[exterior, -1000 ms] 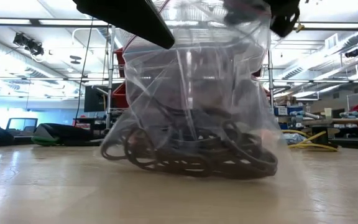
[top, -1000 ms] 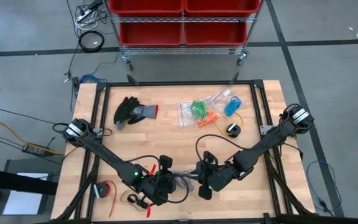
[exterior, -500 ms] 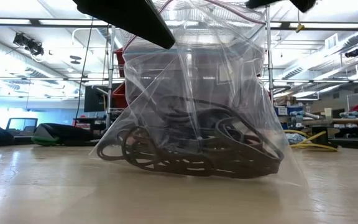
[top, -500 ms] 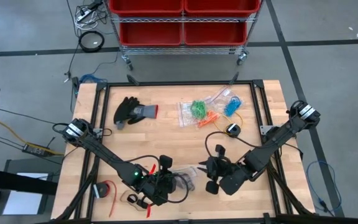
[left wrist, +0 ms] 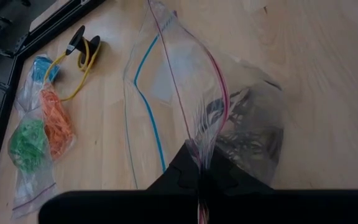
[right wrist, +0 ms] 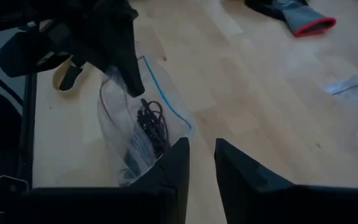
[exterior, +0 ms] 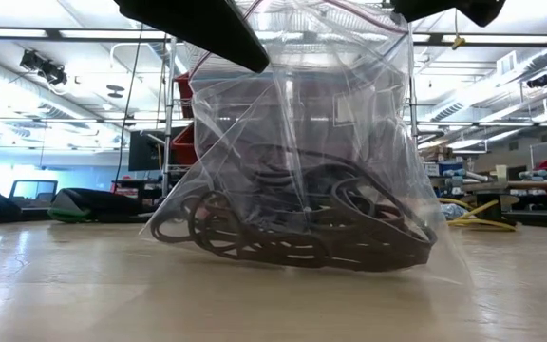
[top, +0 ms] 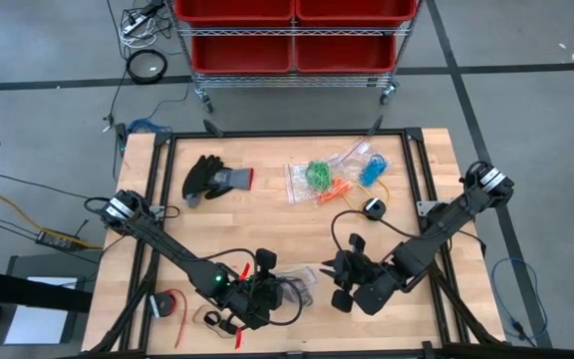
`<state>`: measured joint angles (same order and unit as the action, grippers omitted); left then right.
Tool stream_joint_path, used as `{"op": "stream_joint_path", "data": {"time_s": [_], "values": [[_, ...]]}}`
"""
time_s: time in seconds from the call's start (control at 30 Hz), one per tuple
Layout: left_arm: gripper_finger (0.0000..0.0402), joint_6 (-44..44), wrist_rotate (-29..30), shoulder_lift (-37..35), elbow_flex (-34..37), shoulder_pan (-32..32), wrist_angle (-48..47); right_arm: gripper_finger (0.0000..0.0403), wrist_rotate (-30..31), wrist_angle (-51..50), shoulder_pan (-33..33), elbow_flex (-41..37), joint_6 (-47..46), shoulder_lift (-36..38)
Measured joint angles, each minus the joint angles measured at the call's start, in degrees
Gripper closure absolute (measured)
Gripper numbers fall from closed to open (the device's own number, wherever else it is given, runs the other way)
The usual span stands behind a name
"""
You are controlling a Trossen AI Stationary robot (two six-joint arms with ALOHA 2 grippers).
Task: Sort rubber bands
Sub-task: Close the transparent zip bag
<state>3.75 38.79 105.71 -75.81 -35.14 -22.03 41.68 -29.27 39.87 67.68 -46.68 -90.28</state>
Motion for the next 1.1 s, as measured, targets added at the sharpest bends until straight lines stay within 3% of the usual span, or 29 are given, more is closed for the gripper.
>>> {"op": "stream_joint_path", "data": {"time_s": [0.2, 0.5, 1.1], "values": [[0.0399, -0.02, 0.00, 0.00, 0.00, 0.00, -0.01, 0.0336, -1.66, 2.59, 1.29, -0.02, -1.71, -0.65], [0.0399, -1.93, 0.00, 0.00, 0.00, 0.00, 2.87, 0.0336, -3.90, 11.89, 0.84, -0.09, 3.26, -7.03], [0.0399, -1.97, 0.21, 0.00, 0.00, 0.00, 3.22, 0.0344, -4.47, 14.44, -0.51, -0.09, 10.25, -8.00]]}}
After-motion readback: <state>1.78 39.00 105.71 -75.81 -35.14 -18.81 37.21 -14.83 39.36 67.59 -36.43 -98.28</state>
